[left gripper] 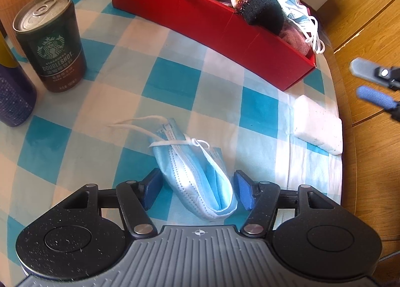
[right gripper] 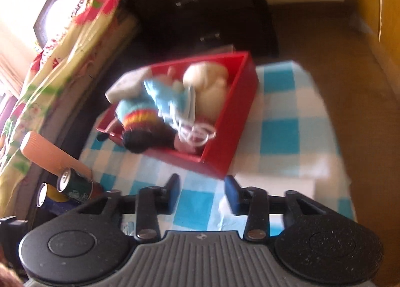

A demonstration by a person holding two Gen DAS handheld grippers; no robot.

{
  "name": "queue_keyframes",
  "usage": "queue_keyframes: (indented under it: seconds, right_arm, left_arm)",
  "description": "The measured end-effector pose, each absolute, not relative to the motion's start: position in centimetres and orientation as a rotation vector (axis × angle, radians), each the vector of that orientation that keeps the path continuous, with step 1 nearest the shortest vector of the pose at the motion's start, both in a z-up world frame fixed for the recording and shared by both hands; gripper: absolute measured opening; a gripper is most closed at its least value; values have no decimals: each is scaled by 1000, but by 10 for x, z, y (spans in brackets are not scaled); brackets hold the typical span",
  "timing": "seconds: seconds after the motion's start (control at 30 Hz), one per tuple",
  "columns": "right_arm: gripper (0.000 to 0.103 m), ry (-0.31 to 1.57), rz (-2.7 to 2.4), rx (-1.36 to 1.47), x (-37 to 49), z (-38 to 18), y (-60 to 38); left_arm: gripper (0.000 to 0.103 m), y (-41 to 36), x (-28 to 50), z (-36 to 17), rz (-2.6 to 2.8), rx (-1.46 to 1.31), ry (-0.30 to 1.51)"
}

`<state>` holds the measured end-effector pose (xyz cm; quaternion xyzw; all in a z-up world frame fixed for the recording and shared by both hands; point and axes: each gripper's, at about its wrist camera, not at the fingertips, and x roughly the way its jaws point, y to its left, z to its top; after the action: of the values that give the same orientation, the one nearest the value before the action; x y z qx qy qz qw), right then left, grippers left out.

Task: Organize soft objects
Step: 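Grasp the blue face mask with the left gripper while the right grasps the white foam block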

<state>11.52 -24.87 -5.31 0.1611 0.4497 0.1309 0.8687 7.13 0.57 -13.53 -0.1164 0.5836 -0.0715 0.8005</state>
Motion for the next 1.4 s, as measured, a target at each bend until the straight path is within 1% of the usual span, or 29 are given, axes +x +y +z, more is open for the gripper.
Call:
queue_keyframes:
  seconds: [0.03,0.07,0.13,0.17,0.33,0.6,0.7,0.83,0.87,0.9,0.93,0.97,1.0,1.1,1.17,1.23,1.3,1.37,1.4]
  right_arm:
    - [55,891,252,268,114,-49,-249]
    - [62,848,229,158,113,-47,-246]
    - [65,838,230,-63,113,-53,-234]
    - [65,860,278,-153,114,-59,-230]
    - [65,949,438,-406,114,-94,-218]
    - [65,1001,583,-504,129,-115,-220]
    - [66,1015,664,-492,127,-120,-214]
    - [66,1015,603,-570,122,-133,-200]
    - [62,1028,598,-549,123,-132,-201]
    - [57,1046,598,-517,123,-131,-203]
    - [46,1065,596,-473,123,-129,-205]
    - [36,1084,586,-430,122,-129,-207]
    - [34,1096,566,-388,120,-129,-209]
    - [25,1119,521,-310,113,-126,-210]
    - [16,1133,511,-249,108,-123,-211]
    - [11,1151,494,-192,106,-122,-211]
    - [8,1159,474,-167,104,-122,-209]
    - [2,1166,472,-117,102,-120,-209]
    - [1,1167,480,-88,101,-118,-210]
  left_arm:
    - [63,5,71,-136,-155,-248,1255]
    - [63,4,72,-137,-159,-246,1257]
    - [63,2,71,-138,-164,-235,1256]
    - [63,2,71,-138,-167,-230,1256]
    - [63,2,71,-139,-182,-224,1256]
    - [66,4,71,-140,-219,-230,1276]
    - [66,9,69,-140,-221,-259,1278]
    - [64,8,71,-139,-173,-285,1271]
    - [60,6,72,-139,-158,-280,1267]
    - [53,5,73,-138,-143,-271,1261]
    - [48,4,74,-137,-133,-260,1255]
    - [43,3,75,-137,-129,-250,1252]
    - [38,2,75,-137,-127,-245,1250]
    - [31,1,73,-136,-133,-241,1250]
    - [29,-1,70,-135,-151,-232,1252]
    - [28,-3,67,-134,-155,-216,1247]
    - [27,-1,67,-133,-153,-217,1243]
    - [27,2,67,-128,-161,-231,1233]
    - [27,5,66,-124,-163,-240,1223]
